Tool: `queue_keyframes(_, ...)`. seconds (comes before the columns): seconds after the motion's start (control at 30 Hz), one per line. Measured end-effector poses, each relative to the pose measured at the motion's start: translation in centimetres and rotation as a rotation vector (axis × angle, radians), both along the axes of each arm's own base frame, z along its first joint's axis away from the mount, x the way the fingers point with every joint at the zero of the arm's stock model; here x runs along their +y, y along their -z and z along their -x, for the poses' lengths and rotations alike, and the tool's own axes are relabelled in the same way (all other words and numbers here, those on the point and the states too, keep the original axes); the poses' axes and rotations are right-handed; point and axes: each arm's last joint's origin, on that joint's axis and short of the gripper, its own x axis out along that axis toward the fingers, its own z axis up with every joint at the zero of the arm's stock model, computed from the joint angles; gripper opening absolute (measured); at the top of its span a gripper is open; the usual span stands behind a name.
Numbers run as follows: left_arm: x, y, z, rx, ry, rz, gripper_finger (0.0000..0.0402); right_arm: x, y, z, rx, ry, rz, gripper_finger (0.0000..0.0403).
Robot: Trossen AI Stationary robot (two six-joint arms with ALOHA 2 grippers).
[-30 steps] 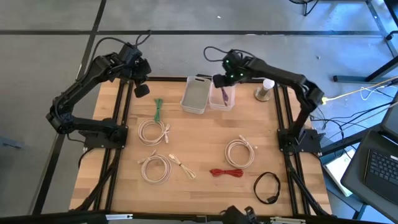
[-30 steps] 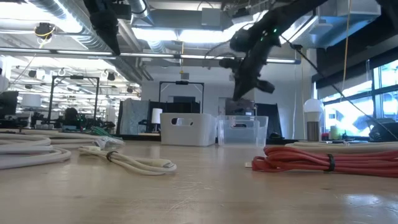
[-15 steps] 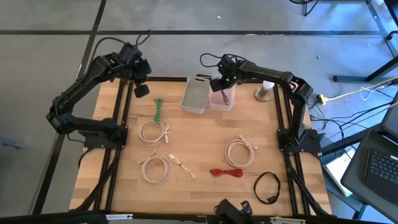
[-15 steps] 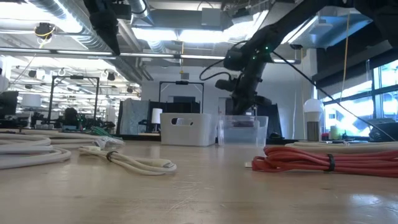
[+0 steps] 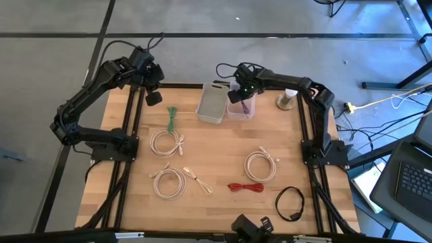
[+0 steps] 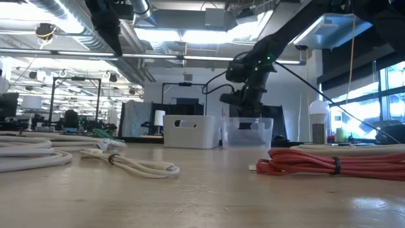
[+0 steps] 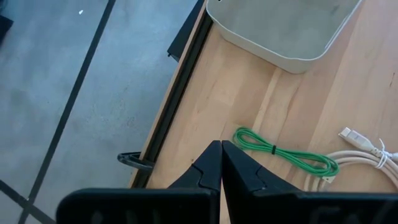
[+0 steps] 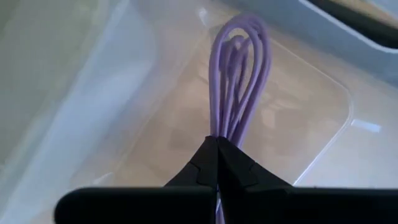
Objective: Pick & Place USB Port
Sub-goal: Put the purple usb cable into the transparent bin, then put the green usb cable into the transparent bin
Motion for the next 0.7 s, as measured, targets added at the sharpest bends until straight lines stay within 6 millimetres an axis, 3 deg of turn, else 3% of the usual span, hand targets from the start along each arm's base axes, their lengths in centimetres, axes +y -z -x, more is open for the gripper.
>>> queue_keyframes(0.47, 0.0, 0.0, 0.0, -0.008, -0.016, 0.007, 0.0001, -0.56, 1.02, 0.81, 0.021, 0.002, -0.008, 0.0001)
queue_keyframes(0.7, 0.0, 0.0, 0.0, -0.011, -0.021, 0.009, 0.0002, -0.48, 0.98, 0.63, -0.018, -0.055, -0.036, 0.0046)
